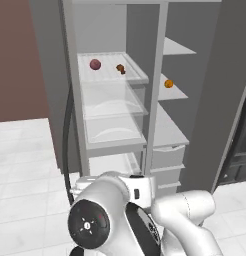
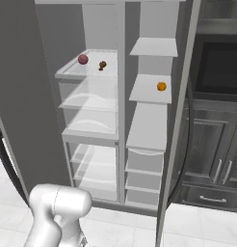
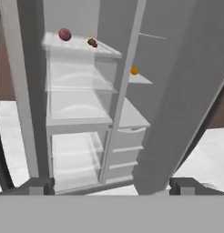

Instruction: Pick up the frozen chicken drumstick from the freezer, place it on any shelf in the fridge, and close the fridge and freezer doors when done.

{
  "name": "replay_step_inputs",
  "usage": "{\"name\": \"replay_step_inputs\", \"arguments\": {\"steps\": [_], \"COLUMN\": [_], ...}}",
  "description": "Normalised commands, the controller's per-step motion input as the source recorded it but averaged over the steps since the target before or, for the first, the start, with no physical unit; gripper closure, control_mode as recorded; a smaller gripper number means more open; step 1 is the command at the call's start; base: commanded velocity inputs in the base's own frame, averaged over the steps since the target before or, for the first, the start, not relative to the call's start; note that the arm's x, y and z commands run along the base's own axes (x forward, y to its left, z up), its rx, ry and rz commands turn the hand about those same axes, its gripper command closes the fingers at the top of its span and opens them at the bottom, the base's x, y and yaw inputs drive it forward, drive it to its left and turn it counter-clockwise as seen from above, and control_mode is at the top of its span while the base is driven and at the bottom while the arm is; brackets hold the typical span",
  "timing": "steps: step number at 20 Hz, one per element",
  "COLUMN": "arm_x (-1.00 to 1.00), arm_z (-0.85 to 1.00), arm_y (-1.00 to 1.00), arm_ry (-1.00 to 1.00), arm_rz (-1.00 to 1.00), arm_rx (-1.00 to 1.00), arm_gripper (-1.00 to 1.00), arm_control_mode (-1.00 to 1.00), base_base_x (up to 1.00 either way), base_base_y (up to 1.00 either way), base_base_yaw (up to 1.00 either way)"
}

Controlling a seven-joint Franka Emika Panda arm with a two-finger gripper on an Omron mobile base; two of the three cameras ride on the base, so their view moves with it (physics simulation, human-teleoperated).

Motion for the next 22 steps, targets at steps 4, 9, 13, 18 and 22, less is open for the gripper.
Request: {"name": "replay_step_inputs", "arguments": {"steps": [4, 9, 13, 18, 22], "arm_x": [0.36, 0.60, 0.78, 0.45, 0.45], "arm_z": [-0.01, 0.00, -0.16, -0.62, -0.46], "arm_y": [1.00, 1.00, 0.69, 0.02, 0.08], "arm_ry": [-0.03, -0.04, -0.01, -0.01, -0.08], "arm_rz": [-0.38, -0.49, -0.42, -0.09, 0.09], "arm_rx": [-0.10, -0.01, -0.07, -0.04, -0.01], "arm_gripper": [-1.00, -1.00, -1.00, -1.00, -1.00], "arm_control_mode": [-1.00, -1.00, -1.00, -1.00, -1.00], "base_base_x": [0.00, 0.00, 0.00, 0.00, 0.00], "base_base_y": [0.00, 0.00, 0.00, 0.00, 0.00], "base_base_yaw": [0.00, 0.00, 0.00, 0.00, 0.00]}}
